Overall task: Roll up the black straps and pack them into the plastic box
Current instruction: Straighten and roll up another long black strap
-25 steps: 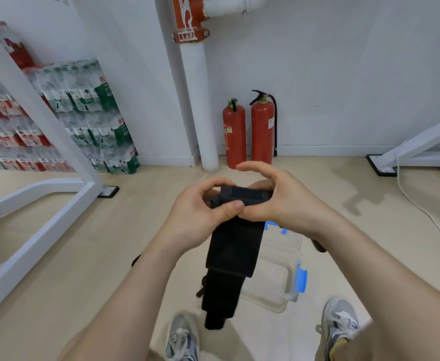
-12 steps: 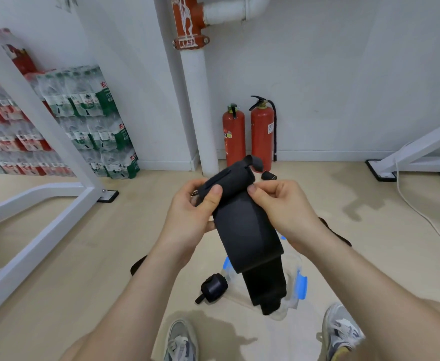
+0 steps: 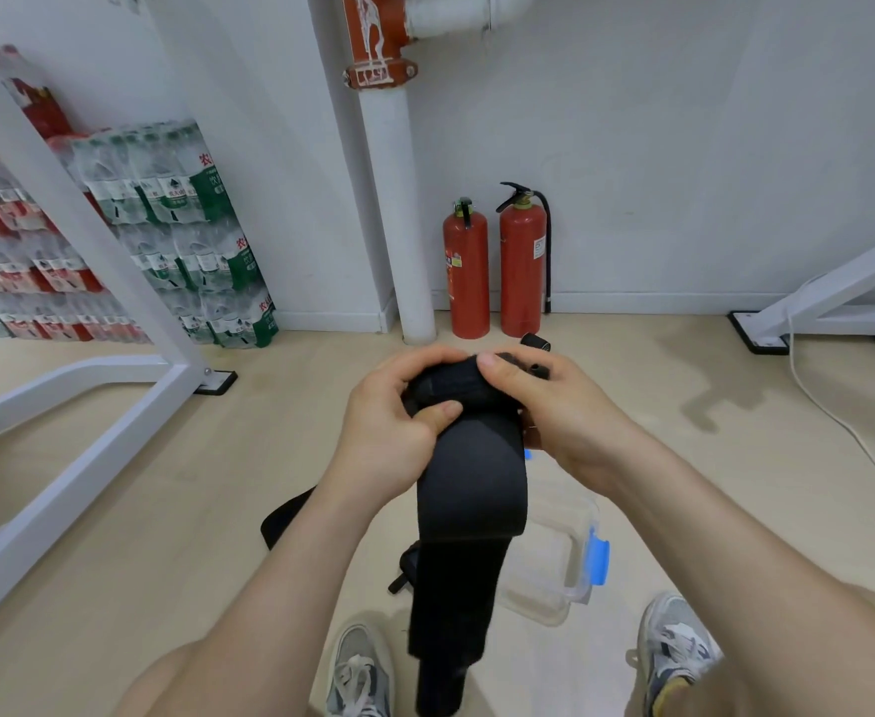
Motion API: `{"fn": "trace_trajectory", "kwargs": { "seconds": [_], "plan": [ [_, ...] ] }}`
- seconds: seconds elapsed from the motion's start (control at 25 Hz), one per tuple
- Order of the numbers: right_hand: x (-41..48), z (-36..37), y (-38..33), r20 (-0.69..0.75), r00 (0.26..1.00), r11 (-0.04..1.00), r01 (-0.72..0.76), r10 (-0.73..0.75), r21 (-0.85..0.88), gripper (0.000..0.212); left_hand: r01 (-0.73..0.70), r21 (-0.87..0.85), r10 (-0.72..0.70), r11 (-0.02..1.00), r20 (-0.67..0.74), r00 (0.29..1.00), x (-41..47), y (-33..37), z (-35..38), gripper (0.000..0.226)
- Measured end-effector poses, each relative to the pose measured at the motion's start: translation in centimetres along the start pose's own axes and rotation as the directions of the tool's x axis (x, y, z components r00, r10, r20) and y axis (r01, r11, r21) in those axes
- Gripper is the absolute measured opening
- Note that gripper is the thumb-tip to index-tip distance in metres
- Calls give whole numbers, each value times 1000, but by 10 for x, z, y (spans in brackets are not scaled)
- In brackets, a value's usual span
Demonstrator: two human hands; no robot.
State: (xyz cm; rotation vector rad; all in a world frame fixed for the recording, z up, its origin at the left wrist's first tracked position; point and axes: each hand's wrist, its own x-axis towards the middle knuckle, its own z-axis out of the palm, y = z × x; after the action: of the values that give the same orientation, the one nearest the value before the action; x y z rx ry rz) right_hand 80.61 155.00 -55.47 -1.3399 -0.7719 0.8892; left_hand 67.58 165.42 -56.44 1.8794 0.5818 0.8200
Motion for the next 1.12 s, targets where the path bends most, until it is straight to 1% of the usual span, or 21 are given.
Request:
{"fn": "trace_trajectory", "kwargs": {
  "seconds": [0.08,0.12,0.16,0.24,0.28,0.32,0.36,0.4,0.44,0.48,0.56,0.68,0.72,0.8,0.88,0.92,0.96,1.04,1.12],
  "plan": [
    [2,-3,1,-3,1000,998,-1,2,60,22,96,-145,-91,985,38,995,-1,1,-1,41],
    [2,-4,0,1,1000,996,-1,1,88,22,154,-187,-146,970,56,988,-2,3,-1,38],
    [2,-4,-1,8,1000,994,1,-2,109,22,201,-186,-191,962,69,979,-3,4,-1,42],
    [2,-1,2,19,1000,993,-6,3,121,22,243,-121,-233,963,92,968,-1,3,-3,52],
    [1,3,3,12,1000,995,-6,5,102,23,258,-108,-247,960,107,963,0,1,-4,51],
    [1,6,5,-5,1000,1000,13,-13,27,27,276,-130,-260,952,127,957,0,0,-4,48],
    [0,8,7,-20,999,993,47,-50,-108,33,294,-172,-270,940,149,951,-1,-1,-5,43],
    [0,9,9,-11,996,962,84,-90,-258,43,311,-222,-278,924,165,946,-1,-3,-5,40],
    [0,10,10,13,993,922,112,-115,-370,52,314,-258,-277,914,172,945,-2,-5,-5,38],
    [0,10,10,40,992,900,123,-117,-419,59,313,-276,-273,909,173,946,-1,-6,-5,37],
    [2,7,11,79,992,901,119,-94,-418,60,301,-284,-268,910,152,951,-2,-3,-2,38],
    [3,1,6,72,989,924,146,-129,-354,41,273,-221,-260,936,87,962,-3,5,-1,42],
    [4,-1,5,70,985,916,171,-156,-362,41,257,-191,-244,947,88,966,-3,7,-3,42],
    [4,-5,2,84,976,878,217,-200,-428,45,236,-143,-216,961,146,966,-3,9,-7,38],
    [4,-10,0,107,977,872,212,-183,-441,46,210,-125,-186,970,178,966,-3,8,-11,30],
    [3,-12,-2,116,982,896,182,-147,-404,45,184,-114,-164,976,160,973,-3,8,-10,28],
    [2,-13,-4,134,987,926,132,-89,-354,44,143,-82,-132,986,130,983,-4,9,-10,32],
    [0,-16,-6,183,983,959,27,27,-282,41,2,53,-7,999,102,995,-6,10,-8,46],
    [2,-19,-5,220,972,976,-35,83,-215,40,-163,207,141,965,116,983,-7,13,-7,54]
  ]
}}
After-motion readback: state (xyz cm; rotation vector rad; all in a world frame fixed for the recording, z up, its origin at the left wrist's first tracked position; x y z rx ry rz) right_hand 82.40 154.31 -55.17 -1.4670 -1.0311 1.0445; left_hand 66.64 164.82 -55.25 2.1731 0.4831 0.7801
